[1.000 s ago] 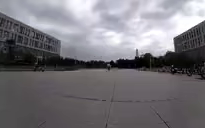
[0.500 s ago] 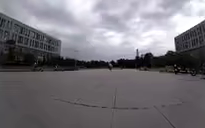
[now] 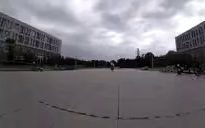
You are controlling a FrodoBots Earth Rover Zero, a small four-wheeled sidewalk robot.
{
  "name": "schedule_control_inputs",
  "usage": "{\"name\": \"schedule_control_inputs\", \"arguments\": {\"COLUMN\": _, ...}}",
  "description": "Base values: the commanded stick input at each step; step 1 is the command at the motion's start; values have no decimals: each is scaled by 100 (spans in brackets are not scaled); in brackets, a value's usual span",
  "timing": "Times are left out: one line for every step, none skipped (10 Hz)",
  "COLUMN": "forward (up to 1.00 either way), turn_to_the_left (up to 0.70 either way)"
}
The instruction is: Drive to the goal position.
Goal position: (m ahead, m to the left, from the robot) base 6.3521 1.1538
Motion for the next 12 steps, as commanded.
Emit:
{"name": "schedule_control_inputs", "arguments": {"forward": 70, "turn_to_the_left": 0}}
{"name": "schedule_control_inputs", "arguments": {"forward": 70, "turn_to_the_left": 0}}
{"name": "schedule_control_inputs", "arguments": {"forward": 70, "turn_to_the_left": 0}}
{"name": "schedule_control_inputs", "arguments": {"forward": 70, "turn_to_the_left": 0}}
{"name": "schedule_control_inputs", "arguments": {"forward": 70, "turn_to_the_left": 0}}
{"name": "schedule_control_inputs", "arguments": {"forward": 70, "turn_to_the_left": 0}}
{"name": "schedule_control_inputs", "arguments": {"forward": 70, "turn_to_the_left": 0}}
{"name": "schedule_control_inputs", "arguments": {"forward": 70, "turn_to_the_left": 0}}
{"name": "schedule_control_inputs", "arguments": {"forward": 70, "turn_to_the_left": 0}}
{"name": "schedule_control_inputs", "arguments": {"forward": 70, "turn_to_the_left": 0}}
{"name": "schedule_control_inputs", "arguments": {"forward": 70, "turn_to_the_left": 0}}
{"name": "schedule_control_inputs", "arguments": {"forward": 70, "turn_to_the_left": 0}}
